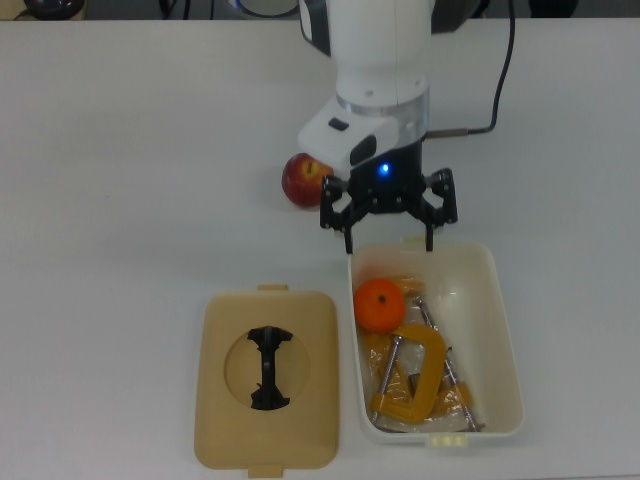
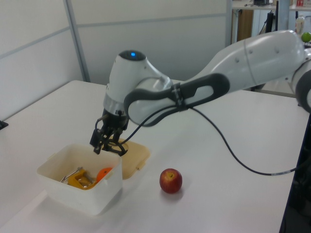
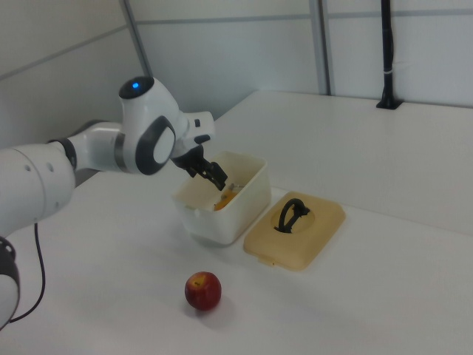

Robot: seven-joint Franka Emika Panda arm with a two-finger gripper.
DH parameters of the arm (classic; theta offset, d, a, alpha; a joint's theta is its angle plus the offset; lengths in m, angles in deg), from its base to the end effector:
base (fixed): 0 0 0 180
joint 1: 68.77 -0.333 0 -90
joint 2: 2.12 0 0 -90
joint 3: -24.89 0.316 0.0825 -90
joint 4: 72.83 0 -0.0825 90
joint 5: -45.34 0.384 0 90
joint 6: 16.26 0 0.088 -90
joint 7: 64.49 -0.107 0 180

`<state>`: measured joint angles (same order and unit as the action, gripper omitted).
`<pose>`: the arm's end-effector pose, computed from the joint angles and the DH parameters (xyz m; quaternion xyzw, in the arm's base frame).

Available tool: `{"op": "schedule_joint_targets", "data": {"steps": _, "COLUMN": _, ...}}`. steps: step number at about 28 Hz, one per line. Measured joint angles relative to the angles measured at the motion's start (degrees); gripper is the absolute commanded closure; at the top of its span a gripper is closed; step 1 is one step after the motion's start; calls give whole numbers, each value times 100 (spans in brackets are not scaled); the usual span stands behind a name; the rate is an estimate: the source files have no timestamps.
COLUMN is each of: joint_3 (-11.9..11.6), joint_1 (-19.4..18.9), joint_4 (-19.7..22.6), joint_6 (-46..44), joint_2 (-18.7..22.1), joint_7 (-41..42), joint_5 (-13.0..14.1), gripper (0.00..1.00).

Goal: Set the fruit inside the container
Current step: 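Move the open gripper back over the red apple and lower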

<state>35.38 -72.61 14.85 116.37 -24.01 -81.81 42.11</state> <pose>0.6888 0.1548 0.4843 -0.9788 0.0243 -0.1933 0.0628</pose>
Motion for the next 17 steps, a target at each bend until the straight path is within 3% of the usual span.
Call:
{"op": "schedule_joint_targets", "data": {"steps": 5, "joint_3": -13, "joint_1": 34, "joint_4": 122, "joint_6": -1061, "joint_2": 504, "joint_7": 153, "joint_5": -12, "gripper": 0}}
{"op": "schedule_joint_targets", "data": {"steps": 11, "joint_3": -19, "joint_1": 190, "joint_4": 645, "joint_6": -2303, "joint_2": 1080, "joint_7": 713, "joint_5": -12, "gripper": 0}}
{"op": "schedule_joint_targets", "data": {"steps": 17, "joint_3": -23, "joint_1": 350, "joint_4": 1021, "joint_6": -2649, "joint_2": 1121, "joint_7": 1086, "joint_5": -15, "gripper": 0}}
